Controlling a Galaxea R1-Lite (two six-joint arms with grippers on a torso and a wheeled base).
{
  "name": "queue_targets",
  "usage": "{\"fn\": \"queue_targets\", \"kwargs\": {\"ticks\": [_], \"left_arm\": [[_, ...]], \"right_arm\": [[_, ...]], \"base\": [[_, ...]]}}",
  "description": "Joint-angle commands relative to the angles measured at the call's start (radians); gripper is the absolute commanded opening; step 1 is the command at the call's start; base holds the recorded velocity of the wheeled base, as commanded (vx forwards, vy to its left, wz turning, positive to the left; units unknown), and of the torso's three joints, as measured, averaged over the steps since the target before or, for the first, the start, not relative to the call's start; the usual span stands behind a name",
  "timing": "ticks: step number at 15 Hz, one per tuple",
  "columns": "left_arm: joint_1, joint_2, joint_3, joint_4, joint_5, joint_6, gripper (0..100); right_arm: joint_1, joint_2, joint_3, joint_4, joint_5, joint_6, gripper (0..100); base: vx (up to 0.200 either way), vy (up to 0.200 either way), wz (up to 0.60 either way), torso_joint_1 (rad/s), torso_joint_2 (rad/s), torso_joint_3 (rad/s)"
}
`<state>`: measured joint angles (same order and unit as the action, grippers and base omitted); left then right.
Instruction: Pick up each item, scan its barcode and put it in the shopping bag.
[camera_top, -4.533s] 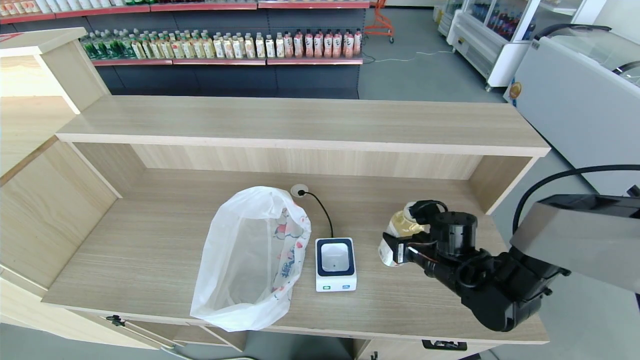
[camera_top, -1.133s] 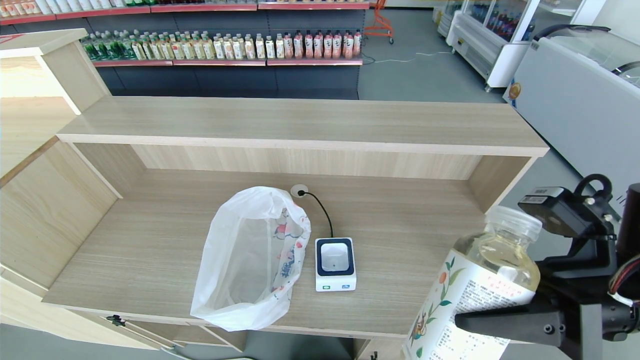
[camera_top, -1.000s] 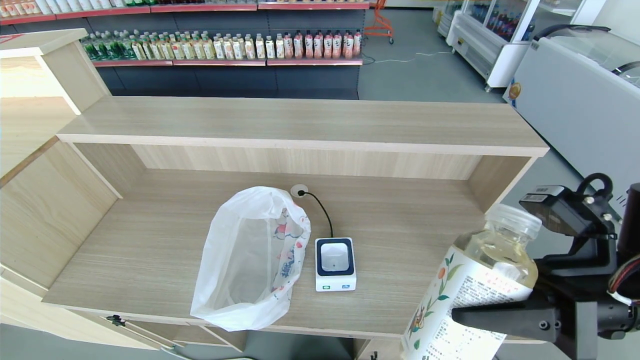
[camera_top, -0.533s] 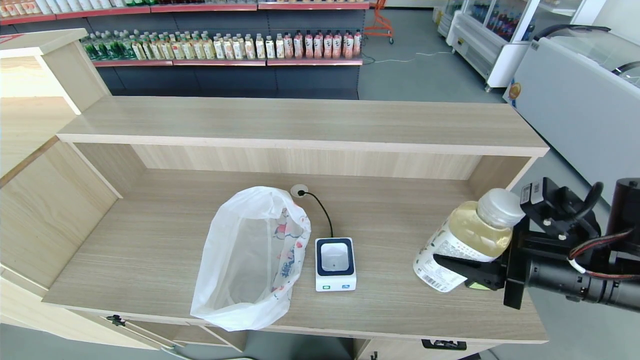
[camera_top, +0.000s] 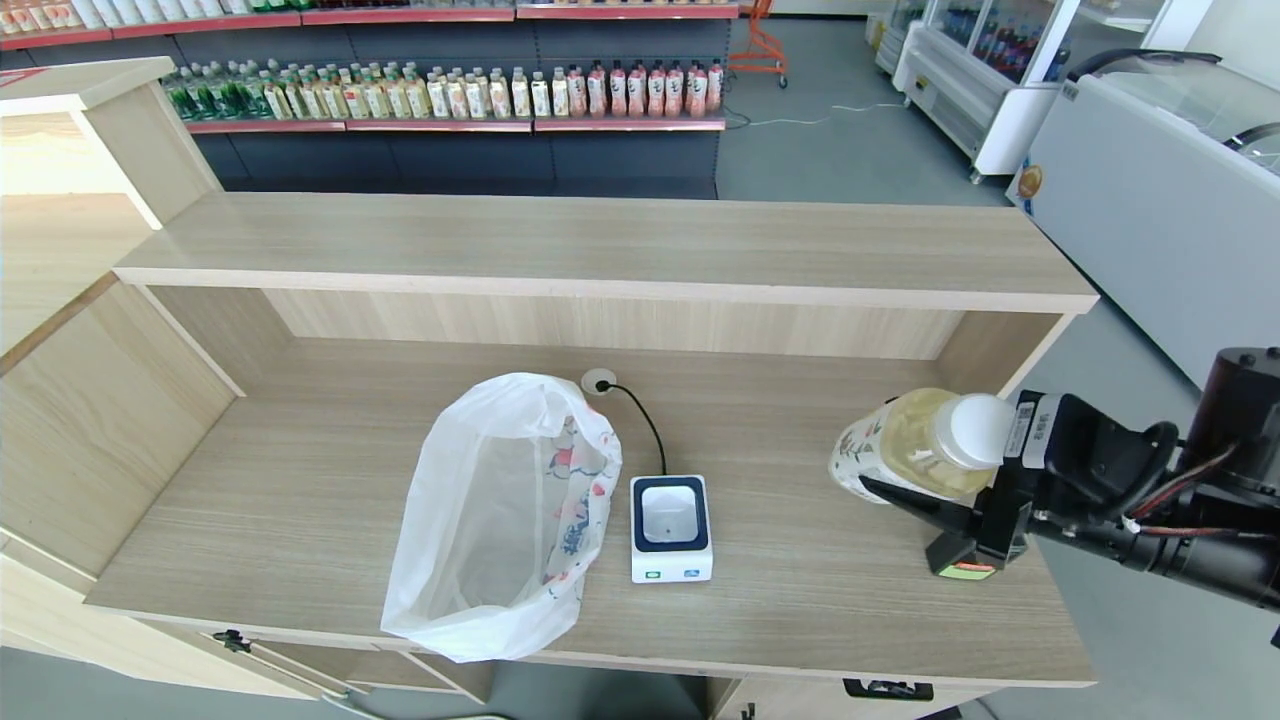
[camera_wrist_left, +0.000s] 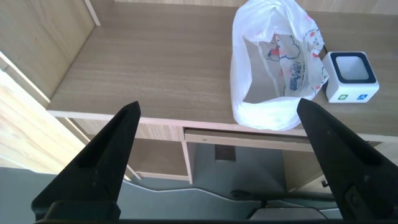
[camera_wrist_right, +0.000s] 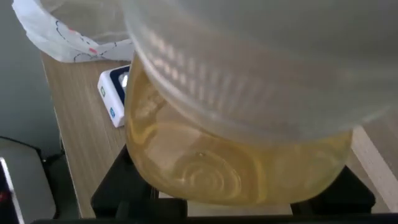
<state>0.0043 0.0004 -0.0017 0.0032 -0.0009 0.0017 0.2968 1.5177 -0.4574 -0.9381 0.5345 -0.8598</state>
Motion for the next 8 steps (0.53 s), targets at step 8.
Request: {"fn": "queue_targets", "kwargs": {"ticks": [8], "left_arm": [[0.000, 0.000, 0.000, 0.000, 0.001, 0.003, 100]], "right_arm": [[-0.004, 0.001, -0.007, -0.002, 0.002, -0.268, 0]], "base": [[0.000, 0.000, 0.00, 0.000, 0.00, 0.000]]}}
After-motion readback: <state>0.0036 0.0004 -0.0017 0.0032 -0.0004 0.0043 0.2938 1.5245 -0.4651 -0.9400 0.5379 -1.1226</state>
